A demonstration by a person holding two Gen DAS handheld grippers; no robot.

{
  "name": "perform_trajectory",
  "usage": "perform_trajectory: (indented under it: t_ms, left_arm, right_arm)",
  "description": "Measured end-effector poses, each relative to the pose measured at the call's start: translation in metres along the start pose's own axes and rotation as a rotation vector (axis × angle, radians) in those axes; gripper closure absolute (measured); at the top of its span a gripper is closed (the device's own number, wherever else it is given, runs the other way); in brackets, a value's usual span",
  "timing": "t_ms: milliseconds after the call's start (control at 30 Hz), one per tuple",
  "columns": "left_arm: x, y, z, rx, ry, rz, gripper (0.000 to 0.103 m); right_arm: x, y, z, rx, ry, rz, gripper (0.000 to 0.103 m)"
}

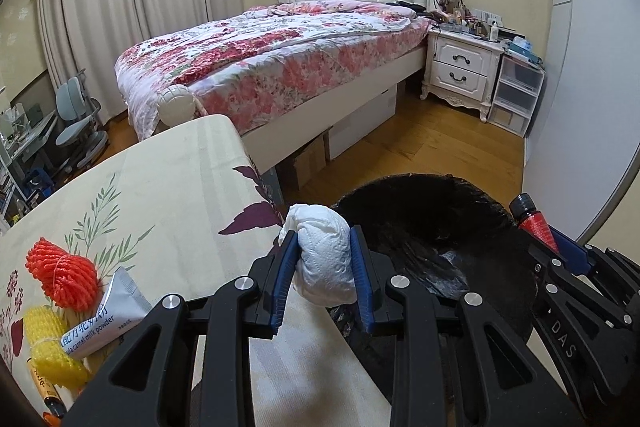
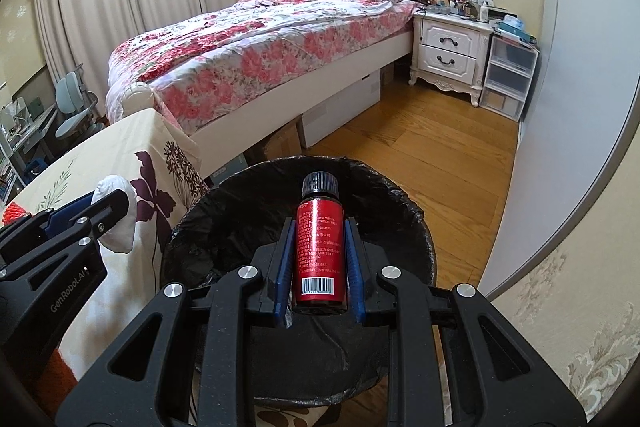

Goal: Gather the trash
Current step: 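Carry tissue and spray can over the black bin and open both grippers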

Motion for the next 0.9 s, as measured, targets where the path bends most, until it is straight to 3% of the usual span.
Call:
perform_trajectory:
  t_ms: [233,367,467,600,767,900]
  left_arm:
    - [0.007,0.001,0.012,-0.026,0.002,0.007,0.068]
    - [0.006,0.001,0.011,-0.022,-0.001,0.003,0.048]
    - [0.004,0.0,0.006,-0.005,-0.01,-0.002,0.031]
    - [0.001,-0.002,0.0,0.009,-0.026,-0.015,0.022]
    - [-0.007,-0.001,-0.007,0.003,-0.018,-0.039,0.017]
    - [-0.012,0.0,-0.015,0.009,-0.014,-0.045,0.017]
  right_arm:
    - [0.007,0.0,0.011,-0.014,0.016,0.008,0.08]
    - [0.011,-0.001,0.012,-0.01,0.023,0.021,0.077]
    - [0.012,-0.002,0.013,-0.003,0.042,0.026,0.067]
    - [0.015,-0.004,0.007,0.013,0.06,0.025,0.06]
    - [0.014,-0.008,-0.006,0.044,0.071,0.024,0.044]
    - [0.01,-0.009,-0.016,0.06,0.069,0.014,0.043]
Point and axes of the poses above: each gripper's, at about its wrist camera, not at the fingertips, and z roughly the way its jaws point, x to its right, y to its underside, the point moved 9 cm from there along z, roughly the way its jaws point, and after that the axes turned 10 degrees about z, right-handed, at the moved point
